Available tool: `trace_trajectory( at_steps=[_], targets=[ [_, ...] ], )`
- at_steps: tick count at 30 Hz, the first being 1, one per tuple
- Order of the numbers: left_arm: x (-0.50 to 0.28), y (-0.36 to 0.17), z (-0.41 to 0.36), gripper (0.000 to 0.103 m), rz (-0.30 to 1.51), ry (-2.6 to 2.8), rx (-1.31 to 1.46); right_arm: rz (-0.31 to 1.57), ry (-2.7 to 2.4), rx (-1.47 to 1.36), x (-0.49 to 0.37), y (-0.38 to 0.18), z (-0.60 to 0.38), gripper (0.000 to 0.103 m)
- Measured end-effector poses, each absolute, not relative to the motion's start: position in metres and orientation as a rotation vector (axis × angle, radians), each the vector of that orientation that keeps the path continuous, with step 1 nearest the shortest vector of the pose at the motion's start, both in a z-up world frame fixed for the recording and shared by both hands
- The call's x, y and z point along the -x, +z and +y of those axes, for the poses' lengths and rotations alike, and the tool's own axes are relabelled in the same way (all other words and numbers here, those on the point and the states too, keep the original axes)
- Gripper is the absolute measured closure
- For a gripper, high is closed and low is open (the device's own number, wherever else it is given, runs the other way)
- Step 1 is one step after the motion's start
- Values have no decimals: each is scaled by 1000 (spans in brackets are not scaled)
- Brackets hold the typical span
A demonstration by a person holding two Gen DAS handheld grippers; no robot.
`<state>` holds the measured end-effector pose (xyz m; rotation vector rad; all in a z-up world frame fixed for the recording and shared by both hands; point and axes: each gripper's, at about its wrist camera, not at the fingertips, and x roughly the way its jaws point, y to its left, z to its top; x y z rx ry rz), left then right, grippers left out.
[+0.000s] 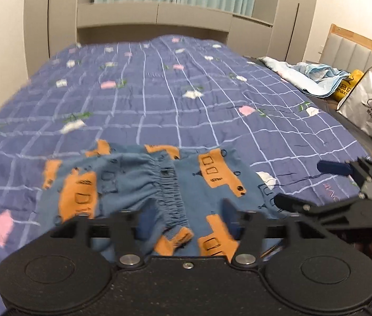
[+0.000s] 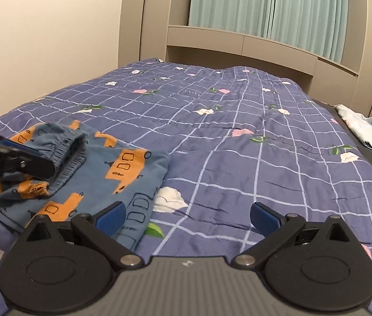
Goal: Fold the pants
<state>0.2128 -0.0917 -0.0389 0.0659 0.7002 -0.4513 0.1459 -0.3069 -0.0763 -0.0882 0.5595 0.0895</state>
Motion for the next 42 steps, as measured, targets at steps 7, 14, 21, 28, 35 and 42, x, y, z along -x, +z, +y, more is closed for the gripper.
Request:
trace_trajectory(
  at_steps=[7,14,21,28,35,42],
  targets=[
    [-191,-34,-80,4,651,-346,-288,533,223,47,-166,-64,-287,0],
    [-173,-52,-93,7,575,-311,-587,602,477,-43,-203,-58,-256,0],
    [-179,-55,-102,38,621,-403,-603,726,562,-197,-243,-72,-249,26],
    [-194,-50,-93,70,691,-407,-466,754,580,-319,-257,-79,-254,70],
    [-199,-47,-87,88,730,-411,-389,737,553,-358,-255,-76,-262,91],
    [-199,-39,-88,101,734,-420,-334,699,545,-381,-248,-70,-266,95]
  ],
)
